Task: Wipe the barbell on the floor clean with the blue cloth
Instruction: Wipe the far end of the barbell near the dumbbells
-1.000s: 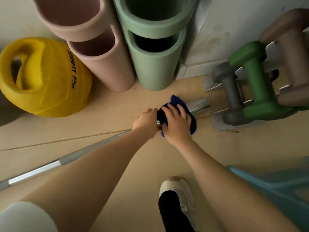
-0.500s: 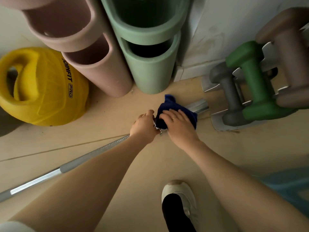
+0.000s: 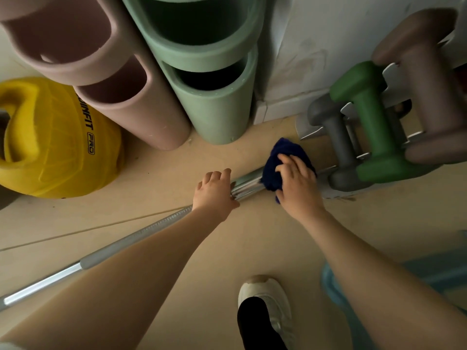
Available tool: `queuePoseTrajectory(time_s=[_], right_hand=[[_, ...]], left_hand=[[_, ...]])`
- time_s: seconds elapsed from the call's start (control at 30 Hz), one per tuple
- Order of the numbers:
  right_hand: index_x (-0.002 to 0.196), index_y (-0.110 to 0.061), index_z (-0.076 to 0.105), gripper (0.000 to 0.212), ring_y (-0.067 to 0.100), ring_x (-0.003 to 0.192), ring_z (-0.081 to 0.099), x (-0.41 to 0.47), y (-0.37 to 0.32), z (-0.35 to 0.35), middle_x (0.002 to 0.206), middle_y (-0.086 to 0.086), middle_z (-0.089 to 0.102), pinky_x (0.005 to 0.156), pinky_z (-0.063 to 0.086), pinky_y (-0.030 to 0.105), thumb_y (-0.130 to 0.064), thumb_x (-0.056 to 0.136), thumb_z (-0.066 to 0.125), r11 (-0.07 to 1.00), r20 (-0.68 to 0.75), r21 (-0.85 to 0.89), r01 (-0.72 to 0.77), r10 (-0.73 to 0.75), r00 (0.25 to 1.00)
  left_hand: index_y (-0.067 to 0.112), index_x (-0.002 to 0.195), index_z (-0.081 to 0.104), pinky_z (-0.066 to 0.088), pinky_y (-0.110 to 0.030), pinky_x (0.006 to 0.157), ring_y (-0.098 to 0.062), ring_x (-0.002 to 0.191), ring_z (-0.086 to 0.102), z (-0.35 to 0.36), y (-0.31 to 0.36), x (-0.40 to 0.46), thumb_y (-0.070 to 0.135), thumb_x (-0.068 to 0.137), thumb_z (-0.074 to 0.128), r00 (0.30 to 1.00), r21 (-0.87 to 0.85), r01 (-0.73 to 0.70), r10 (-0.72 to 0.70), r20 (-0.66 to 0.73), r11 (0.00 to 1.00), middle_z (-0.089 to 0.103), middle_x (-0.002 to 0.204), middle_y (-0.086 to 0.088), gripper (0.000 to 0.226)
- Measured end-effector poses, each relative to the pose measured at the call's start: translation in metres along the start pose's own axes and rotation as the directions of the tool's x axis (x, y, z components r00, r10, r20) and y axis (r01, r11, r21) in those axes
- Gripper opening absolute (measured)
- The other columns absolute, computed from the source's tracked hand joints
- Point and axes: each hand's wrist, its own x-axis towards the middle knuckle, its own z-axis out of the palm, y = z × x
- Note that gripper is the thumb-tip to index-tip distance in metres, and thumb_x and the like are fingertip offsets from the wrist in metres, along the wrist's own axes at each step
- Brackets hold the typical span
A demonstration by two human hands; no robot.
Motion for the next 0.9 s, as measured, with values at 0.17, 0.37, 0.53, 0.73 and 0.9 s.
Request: queuePoseTrajectory(time_s=[0.17,0.37,0.53,0.73,0.9], right_hand=[[0.111,-0.012,0.056,0.040,0.038,0.112,0.046,0.003,-0.022,-0.005,0.128,0.014,0.050,0.087,0.044,0.045,-0.009,0.073,0.068,0.985,-0.073,0.055,-0.161,0.165,0.984],[0.118,-0.020,0.057,0.038,0.035,0.100,0.048,0.009,-0.057,-0.001,0.118,0.013,0.051,0.074,0.046,0.041,-0.019,0.080,0.064,0.991,0.057,0.059,0.123,-0.126,0.990],[0.118,-0.019,0.057,0.035,0.037,0.103,0.048,0.016,-0.068,-0.004,0.124,0.015,0.047,0.077,0.049,0.043,-0.019,0.083,0.062,0.974,-0.025,0.058,-0.217,0.219,0.976],[0.124,-0.023,0.052,0.037,0.031,0.101,0.048,0.011,-0.079,-0.005,0.121,0.010,0.043,0.074,0.046,0.038,-0.023,0.087,0.057,0.999,0.118,0.043,0.007,-0.012,0.993],[0.123,-0.022,0.055,0.038,0.034,0.103,0.049,0.017,-0.063,-0.012,0.122,0.013,0.045,0.076,0.049,0.041,-0.022,0.085,0.060,0.960,-0.003,-0.031,-0.280,0.280,0.960]], left_hand=[[0.016,0.142,0.025,0.030,-0.037,0.107,-0.025,0.134,0.030,-0.002,0.001,0.003,0.027,0.081,0.071,1.000,-0.033,0.019,-0.018,0.022,0.999,0.042,0.140,-0.008,0.077],[0.016,0.141,0.027,0.033,-0.037,0.103,-0.026,0.131,0.036,-0.004,-0.007,0.005,0.031,0.081,0.070,0.999,-0.055,0.022,-0.021,0.030,0.998,0.050,0.134,-0.007,0.076],[0.015,0.141,0.027,0.038,-0.041,0.102,-0.029,0.125,0.042,-0.007,-0.015,0.012,0.030,0.082,0.069,0.997,-0.172,0.054,-0.042,0.070,0.984,0.051,0.134,-0.010,0.074],[0.014,0.138,0.034,0.042,-0.044,0.100,-0.035,0.119,0.048,-0.007,-0.023,0.017,0.029,0.078,0.072,0.991,-0.349,0.116,-0.087,0.097,0.930,0.048,0.135,-0.014,0.072],[0.013,0.138,0.035,0.041,-0.045,0.101,-0.033,0.119,0.047,-0.007,-0.022,0.014,0.027,0.078,0.074,0.994,-0.352,0.093,-0.068,0.082,0.931,0.049,0.132,-0.013,0.073]])
